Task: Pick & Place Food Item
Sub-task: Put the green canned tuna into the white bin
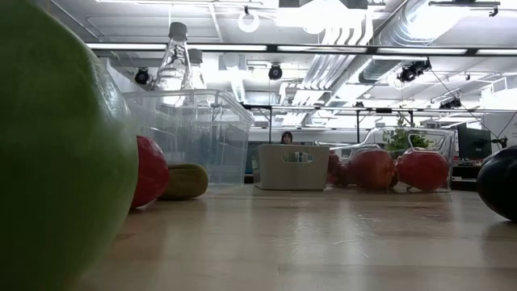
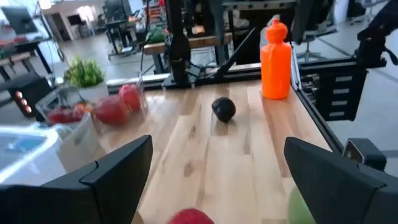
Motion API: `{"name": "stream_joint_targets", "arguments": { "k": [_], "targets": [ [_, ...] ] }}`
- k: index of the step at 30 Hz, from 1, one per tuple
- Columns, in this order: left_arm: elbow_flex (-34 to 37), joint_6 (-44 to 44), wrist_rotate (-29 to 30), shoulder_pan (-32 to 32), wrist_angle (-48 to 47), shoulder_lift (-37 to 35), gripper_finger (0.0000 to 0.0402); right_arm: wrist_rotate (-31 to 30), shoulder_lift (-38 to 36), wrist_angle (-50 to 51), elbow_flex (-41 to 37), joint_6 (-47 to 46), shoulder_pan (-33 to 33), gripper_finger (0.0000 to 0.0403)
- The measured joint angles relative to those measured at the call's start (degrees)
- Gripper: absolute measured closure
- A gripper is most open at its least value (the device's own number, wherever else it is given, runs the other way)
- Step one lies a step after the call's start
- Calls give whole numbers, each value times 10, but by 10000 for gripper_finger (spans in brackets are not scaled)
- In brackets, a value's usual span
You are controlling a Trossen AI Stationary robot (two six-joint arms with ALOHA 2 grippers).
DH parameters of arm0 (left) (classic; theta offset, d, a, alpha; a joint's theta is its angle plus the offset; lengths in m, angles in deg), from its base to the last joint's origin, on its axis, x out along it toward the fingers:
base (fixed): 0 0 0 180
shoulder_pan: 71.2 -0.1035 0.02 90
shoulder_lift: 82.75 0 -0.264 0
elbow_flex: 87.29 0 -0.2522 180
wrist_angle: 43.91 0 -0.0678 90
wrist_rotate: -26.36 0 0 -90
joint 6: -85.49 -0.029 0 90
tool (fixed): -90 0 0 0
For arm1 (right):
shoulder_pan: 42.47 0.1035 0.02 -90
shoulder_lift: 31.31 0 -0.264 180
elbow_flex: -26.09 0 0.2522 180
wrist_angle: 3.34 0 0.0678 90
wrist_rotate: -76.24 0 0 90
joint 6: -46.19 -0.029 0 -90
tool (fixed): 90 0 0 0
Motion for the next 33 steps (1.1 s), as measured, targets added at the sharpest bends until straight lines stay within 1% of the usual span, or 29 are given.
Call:
{"name": "stream_joint_targets", "arguments": {
  "k": [3,9,16,19,21,23,26,29,33],
  "targets": [
    [0,38,2,8,0,26,46,0,0,0,0,2,7,9],
    [0,39,-7,20,-1,74,46,0,0,0,0,-1,20,9],
    [-1,64,53,45,0,78,46,-9,11,-5,1,-18,28,9],
    [-1,50,111,62,0,78,46,-21,25,-7,0,-20,31,9],
    [-1,49,131,72,0,78,46,-23,35,-17,0,-20,26,9],
    [-1,54,128,80,0,78,46,-22,46,-20,0,-20,25,9],
    [-1,82,111,86,-3,82,46,-19,55,-34,0,-20,17,9],
    [-1,106,103,86,-7,101,46,-17,56,-36,0,-19,11,9],
    [-1,112,106,86,-8,132,46,-16,56,-44,0,-19,7,9]
  ]
}}
